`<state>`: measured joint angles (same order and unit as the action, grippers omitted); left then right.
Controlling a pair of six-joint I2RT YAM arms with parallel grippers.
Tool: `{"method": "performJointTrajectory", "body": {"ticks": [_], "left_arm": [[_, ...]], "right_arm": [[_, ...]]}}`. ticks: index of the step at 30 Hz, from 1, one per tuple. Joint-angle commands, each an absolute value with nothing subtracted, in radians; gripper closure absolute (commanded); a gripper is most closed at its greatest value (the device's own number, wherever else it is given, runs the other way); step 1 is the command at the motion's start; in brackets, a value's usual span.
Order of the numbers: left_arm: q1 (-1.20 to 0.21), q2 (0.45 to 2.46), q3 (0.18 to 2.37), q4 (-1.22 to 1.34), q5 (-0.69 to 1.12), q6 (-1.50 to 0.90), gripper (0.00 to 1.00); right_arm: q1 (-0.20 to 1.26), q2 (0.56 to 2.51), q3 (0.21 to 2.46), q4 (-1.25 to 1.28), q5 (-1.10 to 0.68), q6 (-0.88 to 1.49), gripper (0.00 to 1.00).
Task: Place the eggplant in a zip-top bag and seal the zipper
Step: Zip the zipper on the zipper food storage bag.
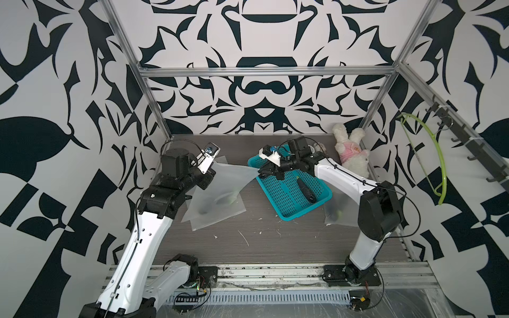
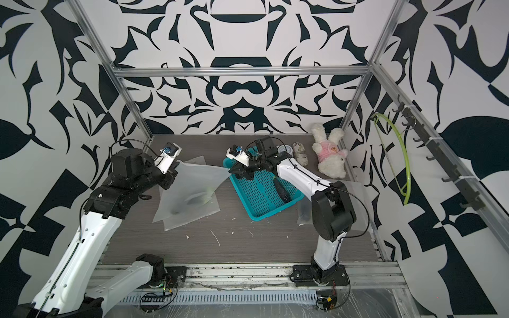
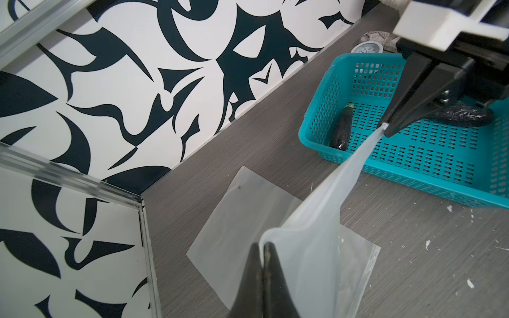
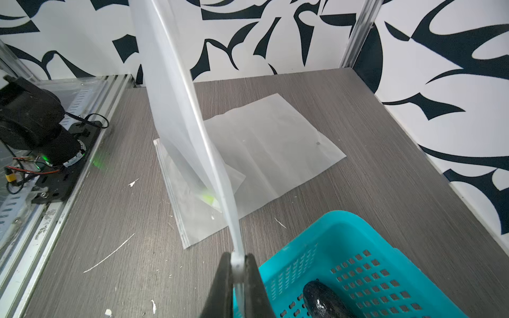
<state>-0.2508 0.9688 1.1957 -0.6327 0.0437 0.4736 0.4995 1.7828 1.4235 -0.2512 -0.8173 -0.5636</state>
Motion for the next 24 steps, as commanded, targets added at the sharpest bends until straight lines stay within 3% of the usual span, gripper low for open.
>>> {"method": "performJointTrajectory", "body": {"ticks": [1, 12, 18, 24], "left_arm": [[-0.226, 0.948, 1.246, -0.612, -0.002, 0.486, 1.00], [-0.224, 0.967, 1.247, -0.623, 0.028, 0.478, 1.00], [-0.224, 0.978, 1.250, -0.638, 0.075, 0.477, 1.00], [-0.224, 1.004, 1.271, -0.661, 0.181, 0.471, 1.00]], "right_arm": [[0.473, 1.738, 1.410, -0.291, -0.766, -0.563, 0.92], [0.474, 1.727, 1.415, -0.299, -0.791, -0.549, 0.87], [0.474, 1.688, 1.383, -0.232, -0.851, -0.510, 0.66], [0.472, 1.656, 1.368, -0.200, -0.838, -0.480, 0.60]]}}
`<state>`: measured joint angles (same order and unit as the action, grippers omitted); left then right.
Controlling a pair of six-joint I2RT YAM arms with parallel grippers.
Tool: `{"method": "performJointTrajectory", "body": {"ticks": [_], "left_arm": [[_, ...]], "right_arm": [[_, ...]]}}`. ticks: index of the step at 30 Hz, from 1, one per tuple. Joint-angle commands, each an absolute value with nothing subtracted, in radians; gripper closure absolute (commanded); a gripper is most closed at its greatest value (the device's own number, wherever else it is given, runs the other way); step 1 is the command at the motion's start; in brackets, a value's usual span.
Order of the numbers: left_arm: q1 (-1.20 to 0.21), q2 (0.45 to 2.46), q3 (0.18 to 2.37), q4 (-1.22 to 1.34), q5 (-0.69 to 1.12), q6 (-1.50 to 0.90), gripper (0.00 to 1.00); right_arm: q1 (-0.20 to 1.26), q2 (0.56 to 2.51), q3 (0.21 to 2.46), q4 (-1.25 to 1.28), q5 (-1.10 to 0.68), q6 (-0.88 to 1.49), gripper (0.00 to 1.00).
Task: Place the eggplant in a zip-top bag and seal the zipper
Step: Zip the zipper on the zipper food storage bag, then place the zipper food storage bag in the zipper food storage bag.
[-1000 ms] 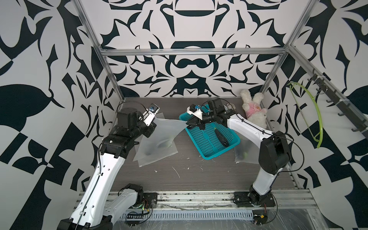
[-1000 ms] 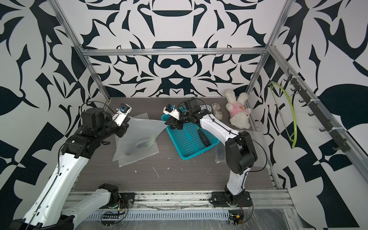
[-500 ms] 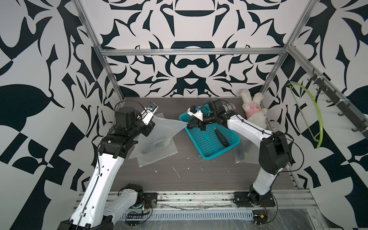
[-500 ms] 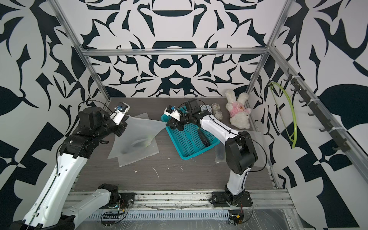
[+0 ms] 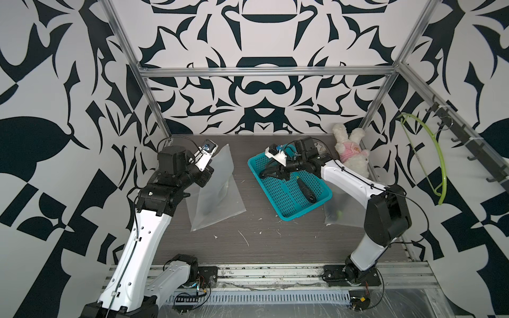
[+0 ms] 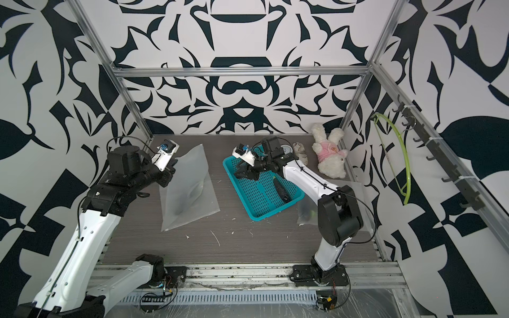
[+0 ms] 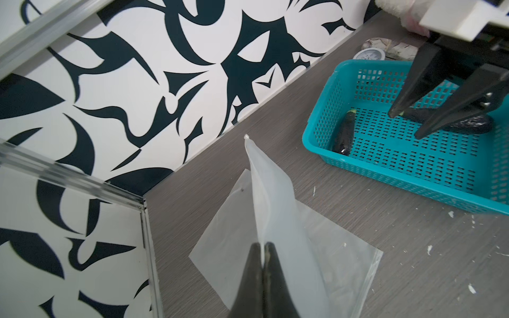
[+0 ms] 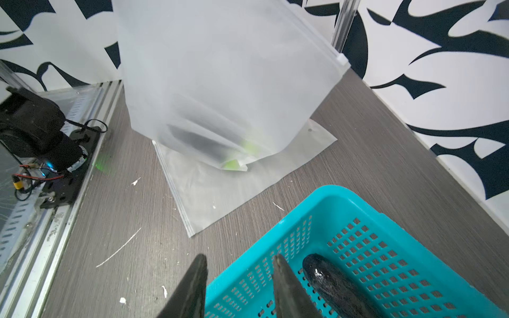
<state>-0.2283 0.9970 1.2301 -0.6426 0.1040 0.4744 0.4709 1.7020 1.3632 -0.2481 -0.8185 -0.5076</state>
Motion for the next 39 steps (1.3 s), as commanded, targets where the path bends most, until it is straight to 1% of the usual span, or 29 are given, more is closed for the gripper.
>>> {"method": "performJointTrajectory", "body": {"ticks": [1, 4, 8, 14, 19, 23, 27, 32, 36, 39], "left_arm": [[-0.224, 1.007, 1.275, -0.657, 0.193, 0.466, 1.00], [-0.224, 1.020, 1.290, -0.648, 0.198, 0.461, 1.00], [-0.222, 1.045, 1.305, -0.629, 0.168, 0.459, 1.00], [-0.189, 1.090, 1.293, -0.481, 0.151, 0.450, 1.00], [-0.111, 1.135, 1.263, -0.315, 0.285, 0.403, 1.00], [-0.023, 1.230, 1.298, -0.224, 0.367, 0.319, 1.00], [0.037, 1.327, 1.293, -0.109, 0.374, 0.255, 1.00], [0.067, 1.425, 1.264, 0.041, 0.289, 0.236, 1.00], [0.069, 1.521, 1.292, 0.087, 0.265, 0.213, 1.00], [0.075, 1.577, 1.317, 0.070, 0.263, 0.182, 1.00]], "right_arm": [[0.472, 1.654, 1.367, -0.201, -0.832, -0.477, 0.59], [0.472, 1.646, 1.354, -0.179, -0.813, -0.451, 0.59], [0.477, 1.627, 1.305, -0.088, -0.799, -0.386, 0.58], [0.489, 1.604, 1.249, 0.000, -0.760, -0.336, 0.57], [0.503, 1.602, 1.231, 0.005, -0.748, -0.330, 0.57], [0.510, 1.603, 1.221, 0.010, -0.736, -0.322, 0.57], [0.520, 1.607, 1.218, 0.006, -0.727, -0.316, 0.57], [0.539, 1.620, 1.222, 0.003, -0.714, -0.300, 0.57], [0.623, 1.644, 1.238, -0.012, -0.650, -0.275, 0.57], [0.702, 1.647, 1.185, 0.060, -0.593, -0.295, 0.57]]}}
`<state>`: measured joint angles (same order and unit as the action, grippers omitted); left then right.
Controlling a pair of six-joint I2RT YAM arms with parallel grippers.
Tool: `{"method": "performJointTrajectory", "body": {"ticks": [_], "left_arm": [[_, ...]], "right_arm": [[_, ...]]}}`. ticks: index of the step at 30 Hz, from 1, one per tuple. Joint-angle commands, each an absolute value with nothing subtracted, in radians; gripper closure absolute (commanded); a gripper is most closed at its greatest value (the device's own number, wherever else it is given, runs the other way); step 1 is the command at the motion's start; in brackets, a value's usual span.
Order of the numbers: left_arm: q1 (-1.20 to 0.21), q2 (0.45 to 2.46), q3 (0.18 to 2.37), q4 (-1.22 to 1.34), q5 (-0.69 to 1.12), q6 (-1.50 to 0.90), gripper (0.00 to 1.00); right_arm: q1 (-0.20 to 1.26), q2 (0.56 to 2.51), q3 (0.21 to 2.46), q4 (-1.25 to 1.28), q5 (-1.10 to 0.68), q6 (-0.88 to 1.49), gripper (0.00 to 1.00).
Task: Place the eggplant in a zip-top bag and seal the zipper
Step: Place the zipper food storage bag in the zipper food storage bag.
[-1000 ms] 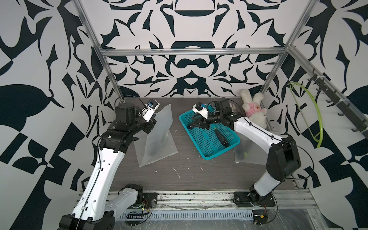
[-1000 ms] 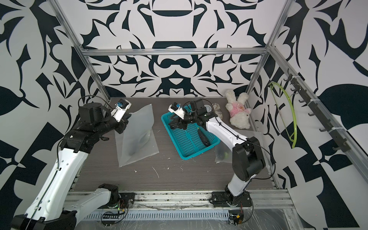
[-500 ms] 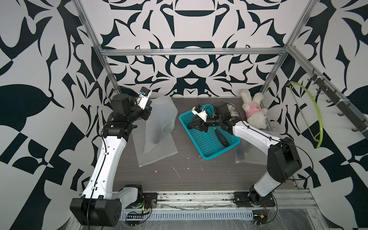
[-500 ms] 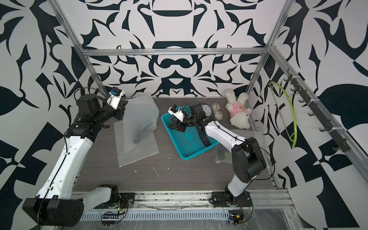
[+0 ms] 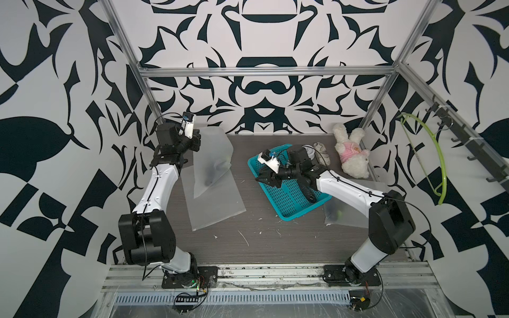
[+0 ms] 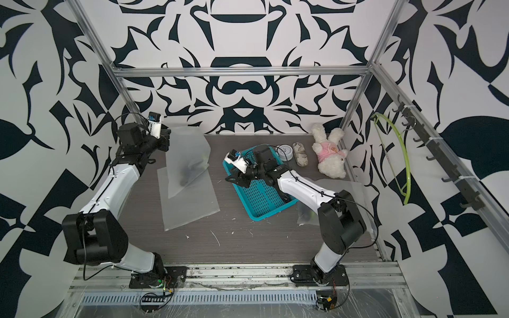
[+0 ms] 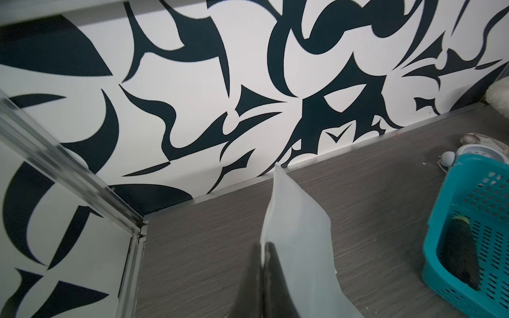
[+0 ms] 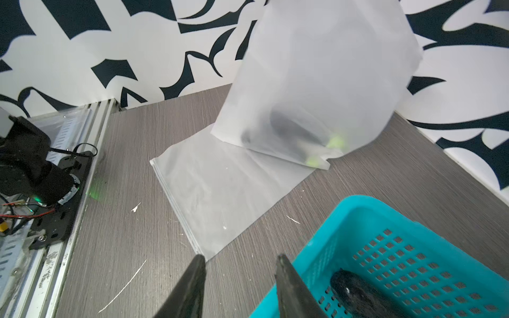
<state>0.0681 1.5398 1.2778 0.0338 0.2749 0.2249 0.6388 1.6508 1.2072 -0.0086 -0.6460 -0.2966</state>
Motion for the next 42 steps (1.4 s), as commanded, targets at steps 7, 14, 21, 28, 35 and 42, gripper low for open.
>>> {"method": "performJointTrajectory", "body": {"ticks": [7, 14, 21, 28, 35, 42], "left_arm": [[0.111, 1.690, 1.315, 0.069, 0.256, 0.053, 1.00], [0.126, 1.837, 1.461, -0.196, 0.192, -0.058, 0.98], [0.161, 1.800, 1.410, -0.337, 0.116, -0.187, 0.57], [0.159, 1.723, 1.417, -0.602, 0.030, -0.176, 0.29], [0.066, 1.464, 1.224, -0.664, 0.046, -0.174, 0.26], [-0.266, 1.368, 1.037, -0.726, 0.020, -0.280, 0.30]], "right_arm": [[0.740, 1.678, 1.170, 0.088, -0.564, -0.240, 0.56], [0.741, 1.681, 1.168, 0.079, -0.512, -0.226, 0.56], [0.741, 1.663, 1.150, 0.078, -0.477, -0.234, 0.55], [0.741, 1.651, 1.116, 0.113, -0.456, -0.207, 0.53], [0.741, 1.624, 1.057, 0.172, -0.444, -0.195, 0.50], [0.740, 1.540, 0.965, 0.193, -0.410, -0.195, 0.45]]}}
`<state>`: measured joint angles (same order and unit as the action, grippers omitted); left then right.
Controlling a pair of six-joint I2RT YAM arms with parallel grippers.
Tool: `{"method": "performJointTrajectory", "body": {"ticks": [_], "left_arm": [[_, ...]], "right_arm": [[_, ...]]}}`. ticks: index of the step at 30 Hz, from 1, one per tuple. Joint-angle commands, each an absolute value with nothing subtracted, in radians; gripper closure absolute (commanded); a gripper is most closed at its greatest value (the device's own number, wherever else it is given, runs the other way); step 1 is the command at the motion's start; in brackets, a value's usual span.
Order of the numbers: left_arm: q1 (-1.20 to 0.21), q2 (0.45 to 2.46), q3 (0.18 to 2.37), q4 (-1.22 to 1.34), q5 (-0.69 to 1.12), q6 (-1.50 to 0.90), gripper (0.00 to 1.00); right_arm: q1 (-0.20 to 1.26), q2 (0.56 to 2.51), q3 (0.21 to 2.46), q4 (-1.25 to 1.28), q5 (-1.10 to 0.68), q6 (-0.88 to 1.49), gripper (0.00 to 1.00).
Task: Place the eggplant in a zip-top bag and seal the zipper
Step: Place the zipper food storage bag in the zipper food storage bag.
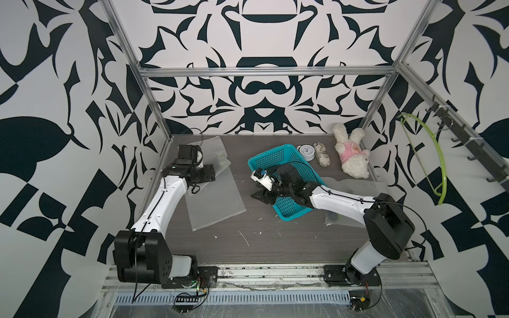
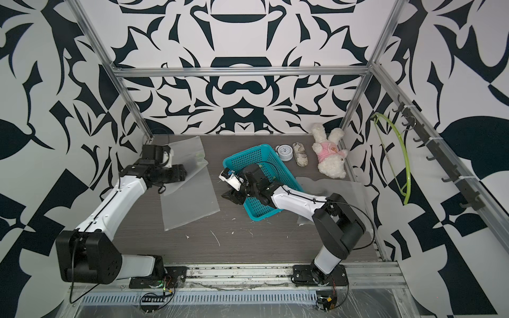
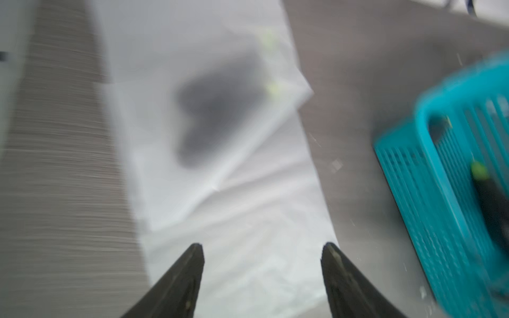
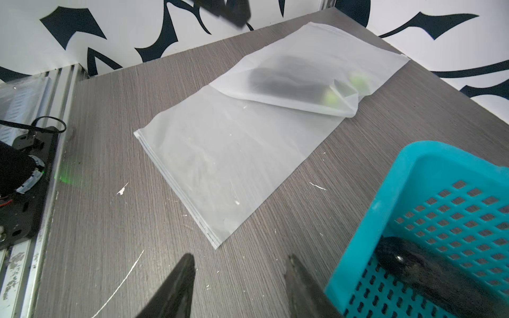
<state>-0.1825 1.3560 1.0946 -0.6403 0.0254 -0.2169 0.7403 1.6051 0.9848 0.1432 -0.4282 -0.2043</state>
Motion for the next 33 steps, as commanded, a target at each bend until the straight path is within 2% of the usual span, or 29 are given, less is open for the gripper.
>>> {"method": "performJointTrajectory", "body": {"ticks": [1, 9, 13, 17, 23, 27, 33], "left_arm": [[-0.291, 1.365, 1.020, -0.736, 0.007, -0.304, 0.31], [-0.454, 1.251, 0.883, -0.748, -0.057, -0.466, 0.32], [-0.555, 1.305, 0.859, -0.776, -0.148, -0.510, 0.25], [-0.559, 1.362, 0.837, -0.701, -0.145, -0.467, 0.22], [-0.559, 1.506, 0.881, -0.722, -0.168, -0.466, 0.16], [-0.554, 1.522, 0.870, -0.682, -0.187, -0.452, 0.17], [-0.534, 1.609, 0.886, -0.680, -0.135, -0.449, 0.26]], "right_arm": [[0.739, 1.523, 0.949, 0.189, -0.407, -0.195, 0.44], [0.725, 1.391, 0.833, 0.207, -0.391, -0.132, 0.40], [0.710, 1.356, 0.788, 0.244, -0.429, -0.089, 0.38], [0.703, 1.342, 0.760, 0.270, -0.466, -0.060, 0.37], [0.688, 1.313, 0.731, 0.281, -0.496, -0.038, 0.37], [0.683, 1.316, 0.718, 0.303, -0.515, -0.023, 0.37], [0.670, 1.327, 0.728, 0.309, -0.523, -0.014, 0.37]]}}
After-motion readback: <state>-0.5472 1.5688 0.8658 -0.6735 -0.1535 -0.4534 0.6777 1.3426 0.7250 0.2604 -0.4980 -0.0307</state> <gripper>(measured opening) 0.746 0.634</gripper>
